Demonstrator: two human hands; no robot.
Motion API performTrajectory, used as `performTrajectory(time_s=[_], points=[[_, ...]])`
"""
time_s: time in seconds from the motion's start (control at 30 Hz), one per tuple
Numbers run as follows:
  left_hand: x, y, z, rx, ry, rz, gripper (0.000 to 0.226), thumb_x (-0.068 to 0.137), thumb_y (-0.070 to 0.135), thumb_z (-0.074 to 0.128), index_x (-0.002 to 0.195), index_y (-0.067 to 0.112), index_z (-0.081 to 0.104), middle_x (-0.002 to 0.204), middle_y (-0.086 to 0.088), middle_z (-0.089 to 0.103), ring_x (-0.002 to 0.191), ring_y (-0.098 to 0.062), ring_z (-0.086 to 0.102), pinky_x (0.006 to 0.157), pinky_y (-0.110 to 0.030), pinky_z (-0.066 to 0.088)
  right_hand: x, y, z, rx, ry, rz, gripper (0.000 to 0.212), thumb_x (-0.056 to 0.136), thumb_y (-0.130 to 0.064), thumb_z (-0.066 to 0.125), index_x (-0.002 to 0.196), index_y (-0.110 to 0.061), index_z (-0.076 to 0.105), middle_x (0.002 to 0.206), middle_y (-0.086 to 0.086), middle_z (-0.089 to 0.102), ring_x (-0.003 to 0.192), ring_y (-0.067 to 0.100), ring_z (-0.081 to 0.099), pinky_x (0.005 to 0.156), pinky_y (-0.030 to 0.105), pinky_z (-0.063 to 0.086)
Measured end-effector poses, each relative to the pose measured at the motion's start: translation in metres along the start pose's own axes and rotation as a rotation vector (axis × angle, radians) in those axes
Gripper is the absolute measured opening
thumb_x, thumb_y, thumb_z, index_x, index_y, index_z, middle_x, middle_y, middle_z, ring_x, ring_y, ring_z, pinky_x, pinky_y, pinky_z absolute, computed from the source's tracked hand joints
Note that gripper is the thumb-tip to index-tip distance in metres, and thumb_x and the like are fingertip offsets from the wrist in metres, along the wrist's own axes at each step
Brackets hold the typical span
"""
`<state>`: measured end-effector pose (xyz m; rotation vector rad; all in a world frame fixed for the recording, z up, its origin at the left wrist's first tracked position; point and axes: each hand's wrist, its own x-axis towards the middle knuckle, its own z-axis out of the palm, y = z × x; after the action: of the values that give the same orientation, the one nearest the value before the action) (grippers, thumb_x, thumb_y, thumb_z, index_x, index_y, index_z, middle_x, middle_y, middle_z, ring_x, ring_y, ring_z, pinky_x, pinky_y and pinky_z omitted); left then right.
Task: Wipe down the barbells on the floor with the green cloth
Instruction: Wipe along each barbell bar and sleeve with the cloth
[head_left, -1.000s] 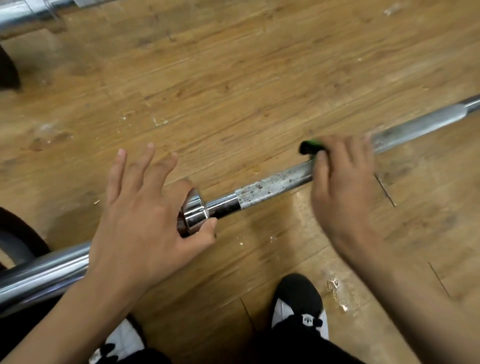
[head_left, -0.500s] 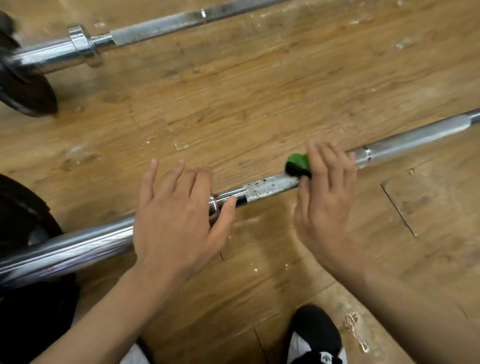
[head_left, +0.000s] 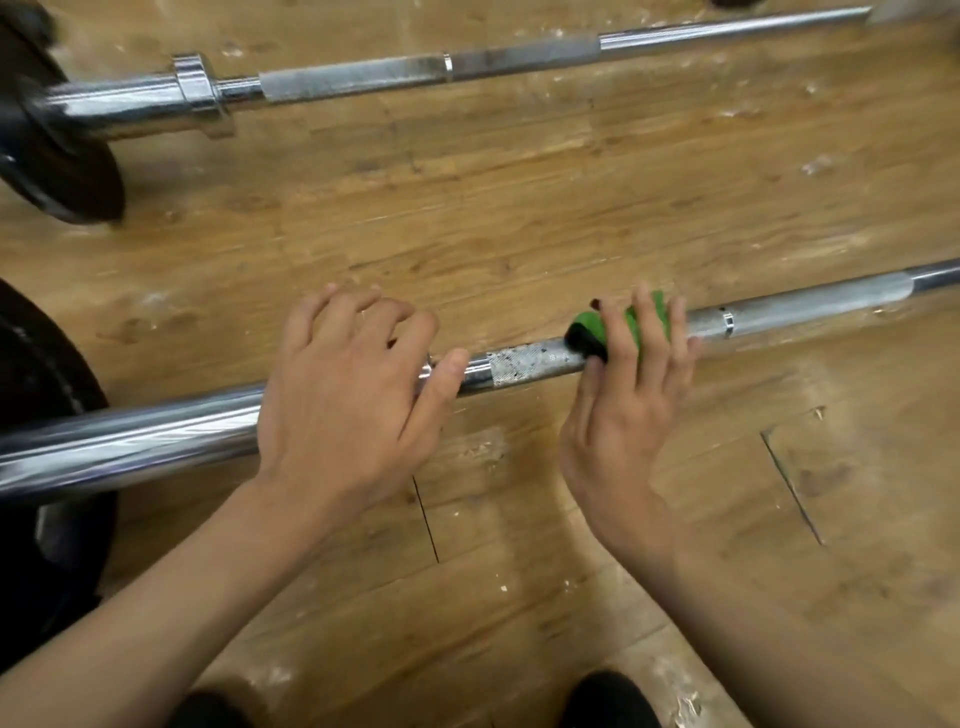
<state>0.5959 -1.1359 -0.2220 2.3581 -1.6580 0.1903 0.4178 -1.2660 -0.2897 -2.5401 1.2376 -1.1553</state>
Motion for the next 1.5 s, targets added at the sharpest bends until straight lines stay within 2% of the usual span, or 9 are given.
performTrajectory(time_s=[0.2,0.33,0.47,0.7,0.83,0.97,1.2,1.43,1.5], points=[[0.017,-0.016,0.004,-0.014,0.072,0.030,0.060,0.111,0.048,0.022,0.109,0.011,0.068,0.104,-0.010,0.071,0.099,-0.035,0.059,0.089,-0.047,0.035,0.012,-0.005,0.027,-0.027,-0.065,-0.613,0.052,0.106,-0.017,0.056,0.156,-0.026,0.043,0.160,0.010,0.042,0.150,0.030,0.040,0.124,0.050,0.018],[0.020,-0.034,0.005,-0.066,0.154,0.047,0.045,0.106,0.044,0.040,0.112,0.008,0.066,0.107,-0.011,0.069,0.093,-0.034,0.057,0.080,-0.044,0.033,0.040,0.058,0.012,-0.068,-0.038,-0.357,0.044,0.113,-0.024,0.040,0.157,-0.021,0.037,0.161,0.018,0.040,0.153,0.034,0.033,0.125,0.056,0.012],[0.021,-0.030,0.014,0.033,0.091,0.053,0.063,0.108,0.052,0.031,0.137,0.004,0.060,0.130,-0.011,0.067,0.112,-0.035,0.059,0.095,-0.047,0.035,0.041,0.020,0.032,-0.007,0.007,-0.031,0.044,0.112,-0.016,0.036,0.154,-0.009,0.042,0.164,0.021,0.034,0.155,0.041,0.022,0.126,0.061,0.011],[0.043,-0.041,0.017,0.054,0.101,0.024,0.053,0.109,0.047,0.032,0.130,0.009,0.062,0.121,-0.007,0.070,0.111,-0.031,0.060,0.091,-0.044,0.037,0.055,-0.025,0.071,-0.014,0.017,-0.534,0.040,0.111,-0.025,0.044,0.150,-0.020,0.050,0.156,0.013,0.049,0.150,0.031,0.040,0.125,0.050,0.017],[0.056,-0.046,0.016,0.022,0.084,-0.020,0.046,0.105,0.045,0.036,0.120,0.013,0.064,0.113,-0.003,0.071,0.107,-0.030,0.060,0.090,-0.044,0.036,0.074,0.039,0.057,-0.048,0.039,-0.215,0.042,0.113,-0.023,0.036,0.152,-0.011,0.045,0.161,0.020,0.040,0.154,0.036,0.029,0.124,0.063,0.012],[0.068,-0.046,0.016,-0.007,0.075,-0.089,0.047,0.105,0.048,0.034,0.113,0.015,0.067,0.107,0.000,0.073,0.104,-0.027,0.063,0.085,-0.042,0.035,0.082,-0.003,0.069,0.018,0.061,0.006,0.041,0.112,-0.018,0.036,0.148,-0.006,0.051,0.160,0.019,0.041,0.153,0.041,0.028,0.126,0.059,0.014],[0.068,-0.046,0.016,0.025,0.102,-0.071,0.043,0.104,0.043,0.036,0.112,0.014,0.067,0.103,-0.001,0.073,0.097,-0.027,0.063,0.080,-0.040,0.035,0.083,-0.005,0.081,-0.036,0.001,-0.626,0.038,0.110,-0.023,0.050,0.148,-0.022,0.053,0.154,0.015,0.050,0.146,0.030,0.046,0.123,0.051,0.022],[0.068,-0.041,0.016,0.026,0.072,-0.094,0.045,0.104,0.043,0.033,0.112,0.014,0.067,0.101,0.000,0.072,0.095,-0.026,0.063,0.080,-0.041,0.034,0.082,0.012,0.067,0.044,0.075,-0.039,0.042,0.113,-0.025,0.034,0.144,-0.008,0.055,0.155,0.015,0.049,0.153,0.037,0.031,0.126,0.057,0.013],[0.066,-0.040,0.016,0.043,0.077,-0.089,0.046,0.105,0.042,0.033,0.113,0.013,0.067,0.101,-0.001,0.072,0.093,-0.027,0.063,0.080,-0.041,0.035,0.072,-0.029,0.078,0.106,0.027,-0.100,0.043,0.112,-0.027,0.034,0.142,-0.007,0.058,0.149,0.014,0.056,0.151,0.037,0.034,0.127,0.054,0.014]])
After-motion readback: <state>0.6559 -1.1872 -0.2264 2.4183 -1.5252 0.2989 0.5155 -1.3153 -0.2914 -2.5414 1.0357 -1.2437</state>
